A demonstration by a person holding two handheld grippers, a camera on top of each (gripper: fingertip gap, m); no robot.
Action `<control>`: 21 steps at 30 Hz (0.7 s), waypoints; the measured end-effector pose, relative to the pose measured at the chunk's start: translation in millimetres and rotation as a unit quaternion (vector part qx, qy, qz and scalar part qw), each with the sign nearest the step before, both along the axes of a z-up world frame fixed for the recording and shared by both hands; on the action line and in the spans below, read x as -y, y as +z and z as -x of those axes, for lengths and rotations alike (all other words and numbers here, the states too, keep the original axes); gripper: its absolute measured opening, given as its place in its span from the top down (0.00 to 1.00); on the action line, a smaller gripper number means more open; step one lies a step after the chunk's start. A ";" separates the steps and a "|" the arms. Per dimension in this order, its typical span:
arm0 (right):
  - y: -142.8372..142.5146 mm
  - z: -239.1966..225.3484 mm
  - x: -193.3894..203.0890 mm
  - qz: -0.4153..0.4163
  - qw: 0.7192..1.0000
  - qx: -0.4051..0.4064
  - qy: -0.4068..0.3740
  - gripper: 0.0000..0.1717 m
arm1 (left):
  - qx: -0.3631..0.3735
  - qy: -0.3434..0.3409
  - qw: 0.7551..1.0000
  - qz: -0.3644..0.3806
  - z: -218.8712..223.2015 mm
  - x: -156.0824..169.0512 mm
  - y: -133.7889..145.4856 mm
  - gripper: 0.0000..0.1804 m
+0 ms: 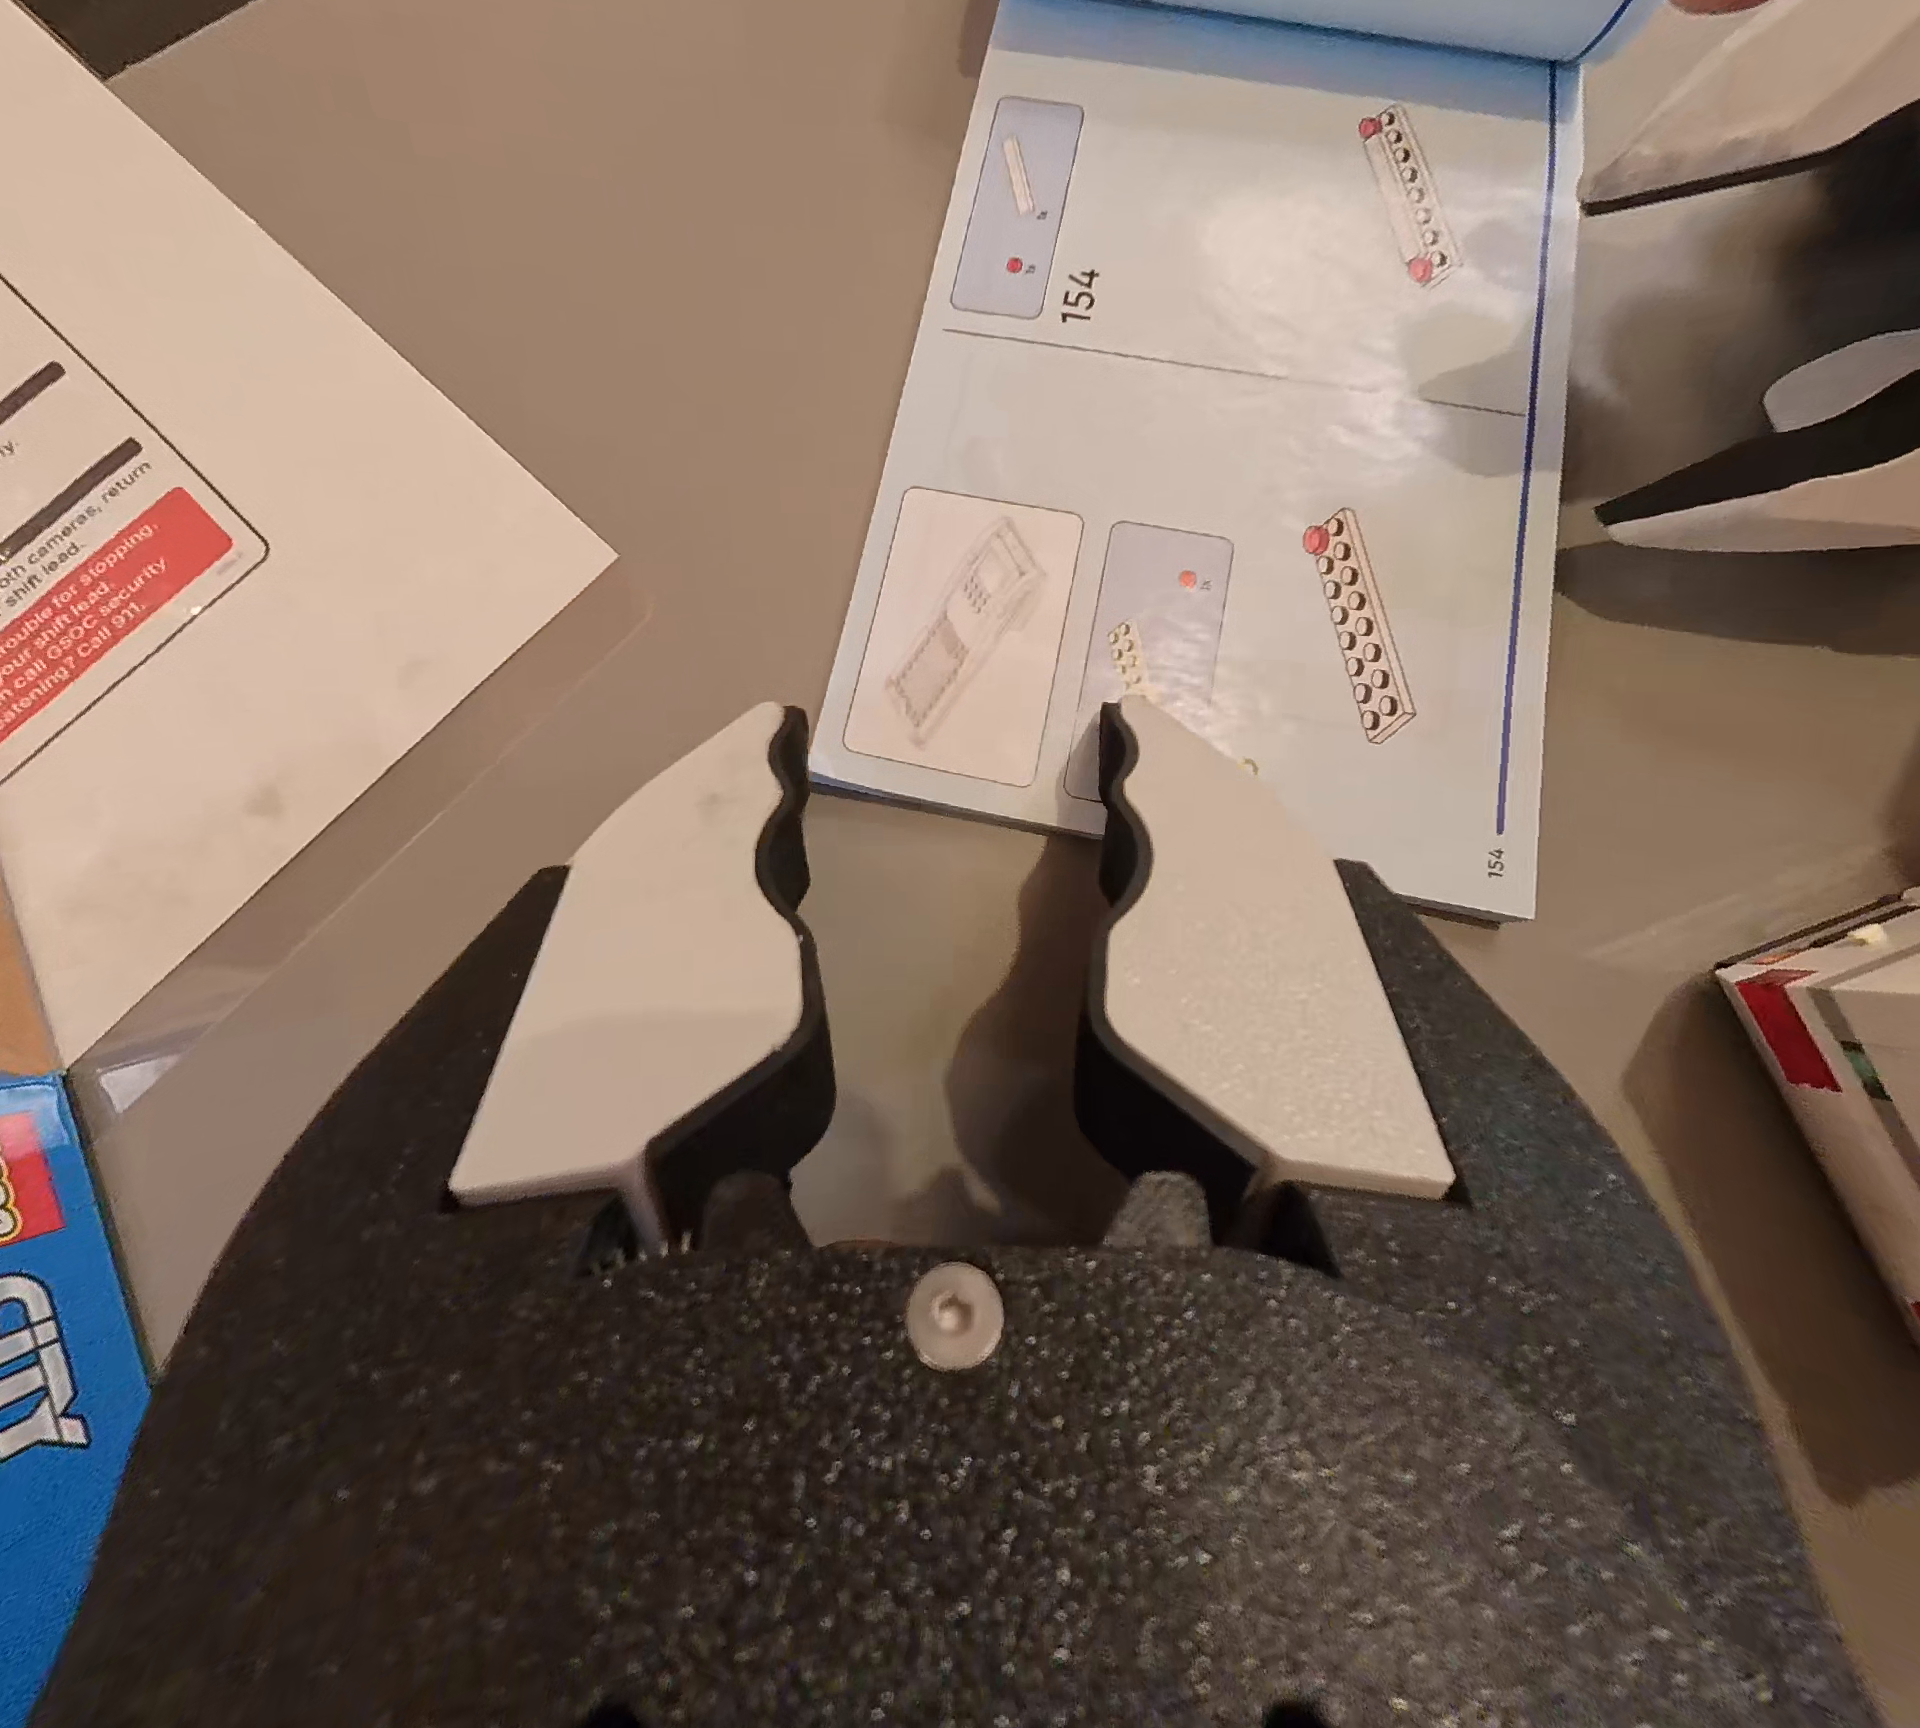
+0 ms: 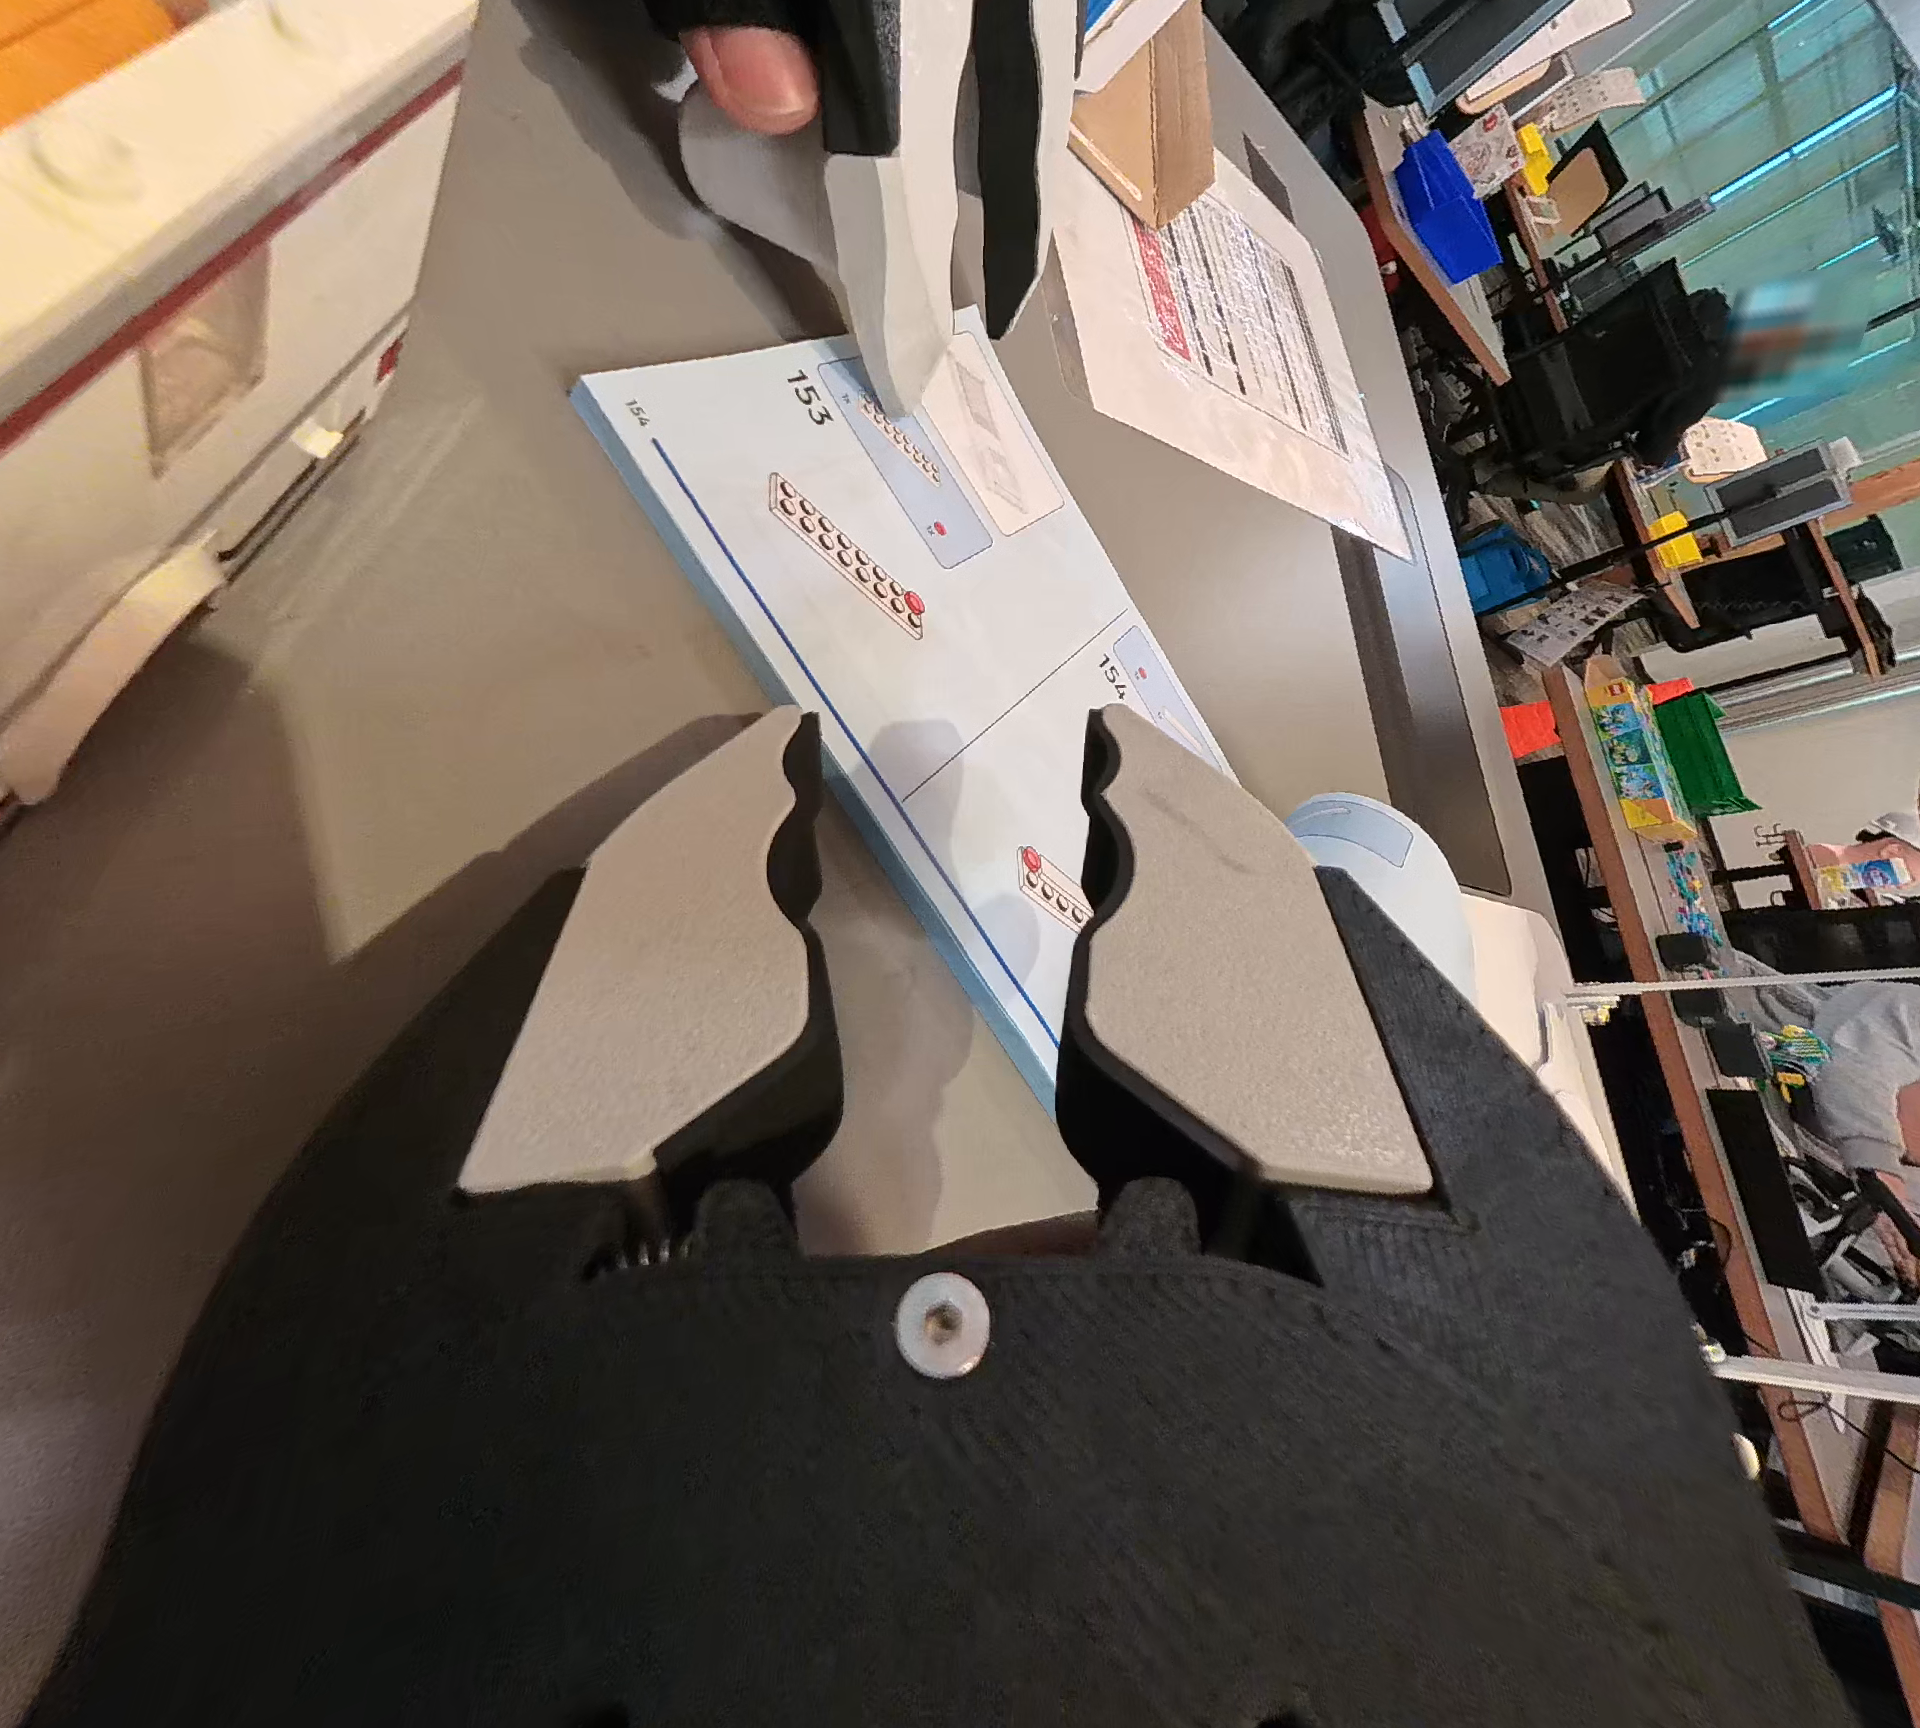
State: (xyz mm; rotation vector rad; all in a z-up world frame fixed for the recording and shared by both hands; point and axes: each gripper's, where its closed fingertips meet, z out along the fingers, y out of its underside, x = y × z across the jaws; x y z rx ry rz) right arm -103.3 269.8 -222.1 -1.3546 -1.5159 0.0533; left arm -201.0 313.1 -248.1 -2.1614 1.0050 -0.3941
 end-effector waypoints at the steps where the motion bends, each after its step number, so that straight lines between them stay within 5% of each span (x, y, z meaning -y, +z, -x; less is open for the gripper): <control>1: 0.0 -0.1 0.0 -0.001 1.000 0.000 0.000 0.72 | 0.000 -0.002 1.000 0.000 -0.4 0.5 0.0 0.70; 21: -2.7 -10.8 -2.6 0.005 1.000 0.022 0.005 0.71 | 0.000 -0.029 1.000 0.004 -5.4 8.5 1.4 0.70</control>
